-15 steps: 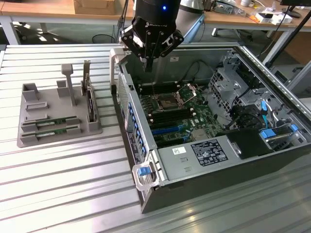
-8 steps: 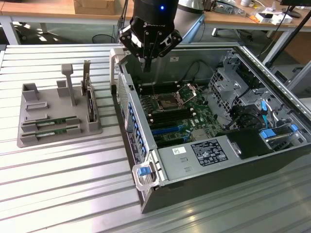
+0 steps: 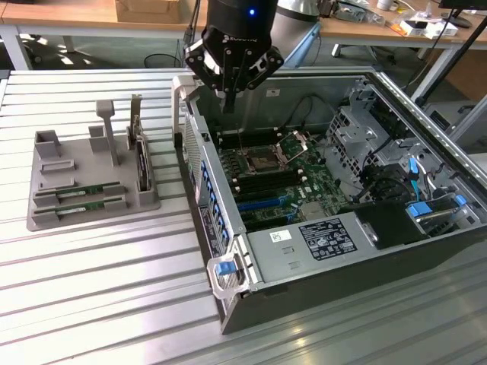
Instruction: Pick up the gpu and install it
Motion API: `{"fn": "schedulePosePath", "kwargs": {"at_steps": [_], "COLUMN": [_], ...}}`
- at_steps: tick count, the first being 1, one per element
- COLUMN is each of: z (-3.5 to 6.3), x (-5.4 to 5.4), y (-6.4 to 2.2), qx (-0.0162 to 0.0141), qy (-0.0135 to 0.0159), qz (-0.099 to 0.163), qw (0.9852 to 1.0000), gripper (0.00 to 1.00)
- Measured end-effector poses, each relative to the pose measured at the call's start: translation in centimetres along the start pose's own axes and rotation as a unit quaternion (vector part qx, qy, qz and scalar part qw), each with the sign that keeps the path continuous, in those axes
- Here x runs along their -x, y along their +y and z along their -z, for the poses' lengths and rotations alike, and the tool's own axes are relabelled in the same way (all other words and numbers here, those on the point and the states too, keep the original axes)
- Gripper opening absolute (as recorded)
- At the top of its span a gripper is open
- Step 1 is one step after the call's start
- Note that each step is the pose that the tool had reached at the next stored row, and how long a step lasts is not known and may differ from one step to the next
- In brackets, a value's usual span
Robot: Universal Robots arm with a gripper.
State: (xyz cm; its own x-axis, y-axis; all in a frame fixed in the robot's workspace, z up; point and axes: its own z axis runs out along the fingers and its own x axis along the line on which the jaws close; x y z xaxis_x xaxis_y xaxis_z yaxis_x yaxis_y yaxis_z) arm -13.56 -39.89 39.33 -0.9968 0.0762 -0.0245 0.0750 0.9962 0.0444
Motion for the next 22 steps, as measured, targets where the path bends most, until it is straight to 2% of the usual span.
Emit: {"fn": "schedulePosePath", "kwargs": {"at_steps": [22], "z": [0.01], "x": [-0.4], "y": [-0.03], "qx": [0.0], "qy": [0.0], "qz": [0.0], "qw": [1.0], "gripper": [0.11]}}
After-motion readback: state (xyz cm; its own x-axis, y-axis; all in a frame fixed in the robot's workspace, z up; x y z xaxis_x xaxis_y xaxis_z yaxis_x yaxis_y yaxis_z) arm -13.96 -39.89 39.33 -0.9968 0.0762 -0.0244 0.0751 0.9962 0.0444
